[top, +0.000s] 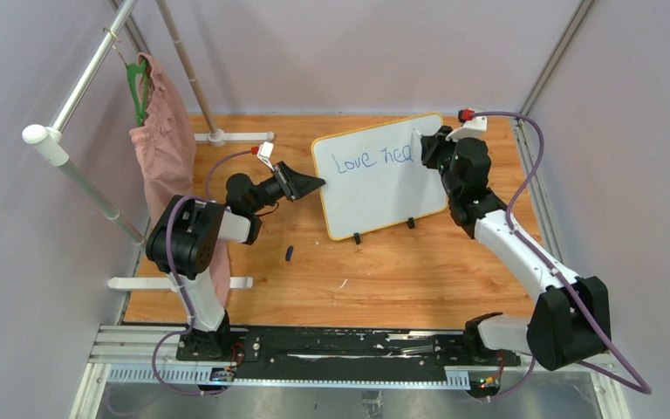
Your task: Write a sentence on the whiteboard
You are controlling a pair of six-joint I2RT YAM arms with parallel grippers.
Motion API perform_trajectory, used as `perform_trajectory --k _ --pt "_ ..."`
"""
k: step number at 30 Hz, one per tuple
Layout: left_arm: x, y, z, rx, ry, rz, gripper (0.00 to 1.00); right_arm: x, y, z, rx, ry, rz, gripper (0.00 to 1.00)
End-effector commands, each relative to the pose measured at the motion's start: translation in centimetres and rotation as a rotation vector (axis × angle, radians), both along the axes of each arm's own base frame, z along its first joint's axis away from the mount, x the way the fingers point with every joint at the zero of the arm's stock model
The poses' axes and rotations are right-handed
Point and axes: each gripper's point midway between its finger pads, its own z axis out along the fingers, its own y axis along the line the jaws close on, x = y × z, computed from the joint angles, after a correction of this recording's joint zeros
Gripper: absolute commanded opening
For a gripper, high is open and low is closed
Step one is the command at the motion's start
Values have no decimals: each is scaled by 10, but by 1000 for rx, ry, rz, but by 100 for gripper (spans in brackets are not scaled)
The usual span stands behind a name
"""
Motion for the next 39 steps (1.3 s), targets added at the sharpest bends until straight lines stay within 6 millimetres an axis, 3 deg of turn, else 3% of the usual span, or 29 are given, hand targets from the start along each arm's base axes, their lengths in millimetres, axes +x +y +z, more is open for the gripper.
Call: perform_trajectory --k 1,5,13,31,39 --pt "-4 -2 10 7 -60 -13 28 0 -6 23 25 -62 -10 0" --pt "-4 -2 9 15 -63 -11 19 -5 -7 21 24 -60 -7 0" --pt "-3 -1 2 49 -61 -7 12 -4 -7 9 15 -37 -8 0" --pt "-2 -1 3 48 -70 -6 9 10 0 -5 14 8 3 0" --pt "-2 -1 2 46 -69 -6 9 13 0 -2 23 -6 -6 0"
